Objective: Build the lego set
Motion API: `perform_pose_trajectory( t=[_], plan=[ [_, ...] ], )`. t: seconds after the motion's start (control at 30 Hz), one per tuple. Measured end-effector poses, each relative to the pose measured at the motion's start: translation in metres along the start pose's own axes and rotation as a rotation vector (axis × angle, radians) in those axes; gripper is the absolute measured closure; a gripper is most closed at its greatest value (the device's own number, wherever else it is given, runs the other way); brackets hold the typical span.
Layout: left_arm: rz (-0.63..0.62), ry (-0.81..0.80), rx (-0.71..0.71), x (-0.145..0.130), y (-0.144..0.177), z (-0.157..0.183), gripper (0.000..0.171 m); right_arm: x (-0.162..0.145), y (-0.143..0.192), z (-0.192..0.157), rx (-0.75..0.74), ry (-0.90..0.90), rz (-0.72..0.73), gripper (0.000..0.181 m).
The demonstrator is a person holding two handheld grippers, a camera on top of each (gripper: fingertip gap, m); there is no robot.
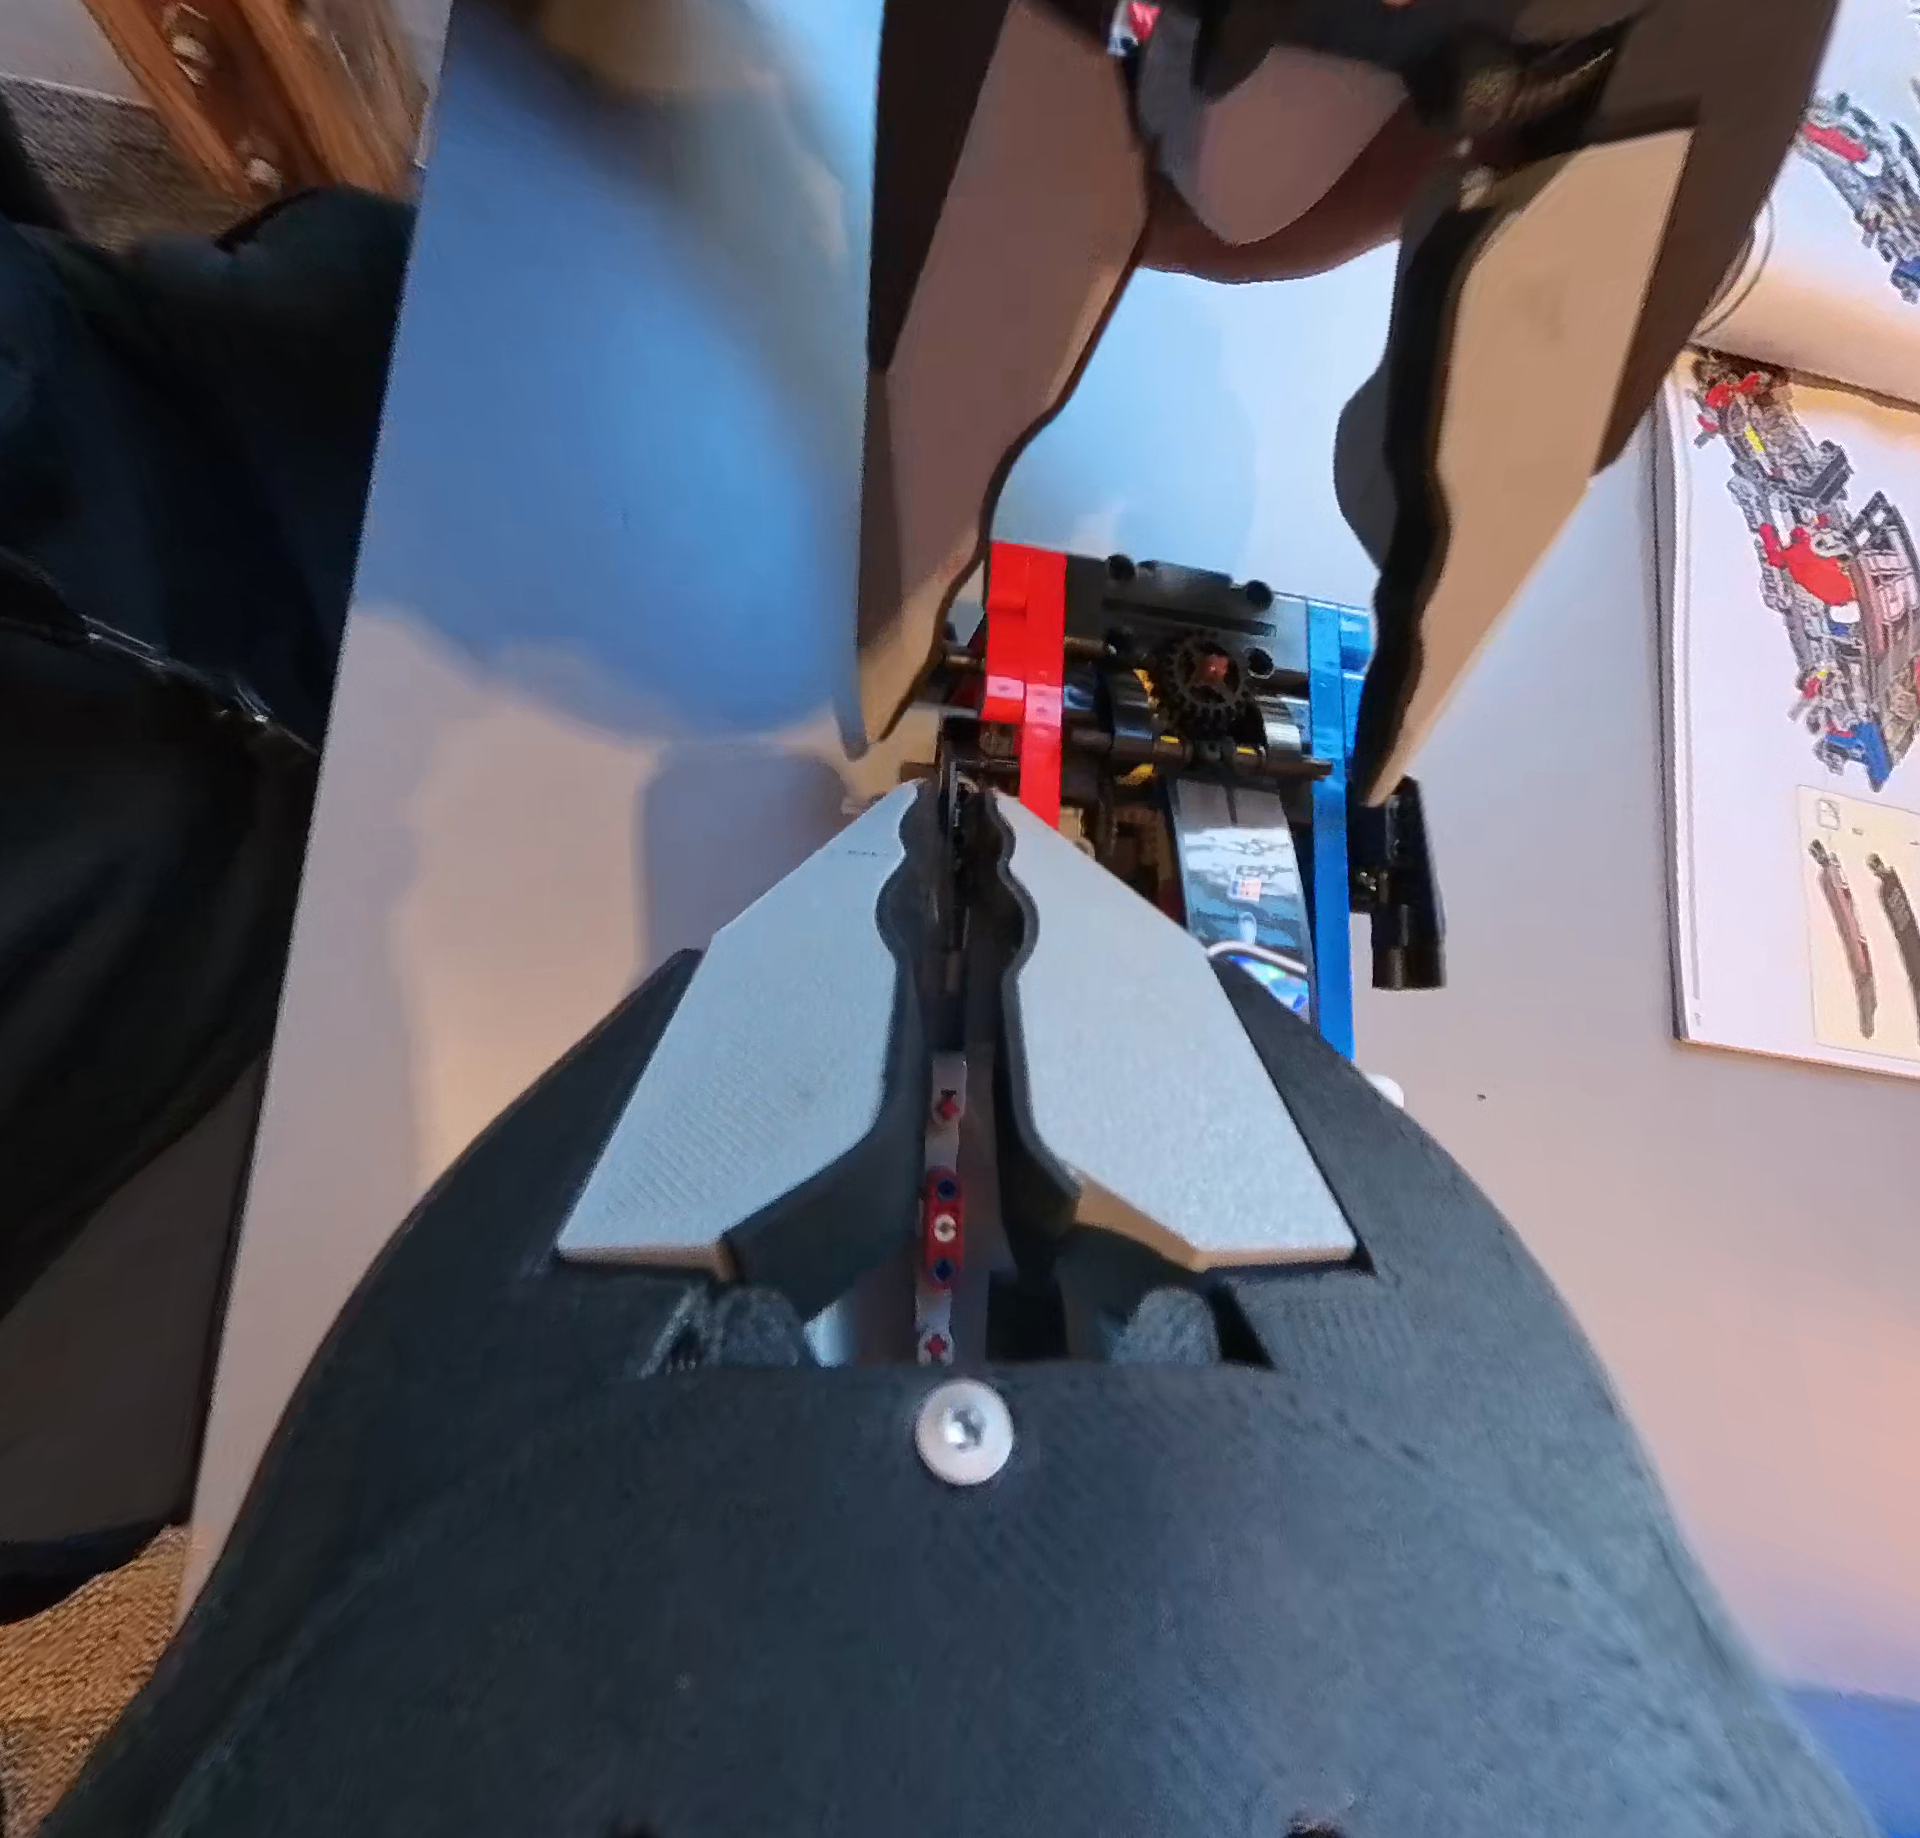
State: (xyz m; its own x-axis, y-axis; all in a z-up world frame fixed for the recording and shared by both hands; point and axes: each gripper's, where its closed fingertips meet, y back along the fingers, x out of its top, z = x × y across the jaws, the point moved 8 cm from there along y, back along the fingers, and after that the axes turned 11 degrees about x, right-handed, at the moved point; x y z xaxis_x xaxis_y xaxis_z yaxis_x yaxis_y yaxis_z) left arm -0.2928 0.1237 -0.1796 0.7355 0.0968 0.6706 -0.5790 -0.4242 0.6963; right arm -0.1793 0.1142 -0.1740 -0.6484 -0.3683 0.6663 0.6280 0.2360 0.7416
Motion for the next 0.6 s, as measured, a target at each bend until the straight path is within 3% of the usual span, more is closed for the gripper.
perform_pose_trajectory(
  t=[0.33, 0.6],
  plan=[
    [0.074, 0.027, -0.015, 0.001, 0.004, -0.008, 0.075, 0.004, 0.000, 0.006, -0.001, -0.032, 0.029, 0.177],
    [0.082, -0.040, 0.012, -0.002, -0.005, -0.002, 0.093, 0.005, -0.002, 0.007, -0.015, -0.039, 0.015, 0.177]
  ],
)
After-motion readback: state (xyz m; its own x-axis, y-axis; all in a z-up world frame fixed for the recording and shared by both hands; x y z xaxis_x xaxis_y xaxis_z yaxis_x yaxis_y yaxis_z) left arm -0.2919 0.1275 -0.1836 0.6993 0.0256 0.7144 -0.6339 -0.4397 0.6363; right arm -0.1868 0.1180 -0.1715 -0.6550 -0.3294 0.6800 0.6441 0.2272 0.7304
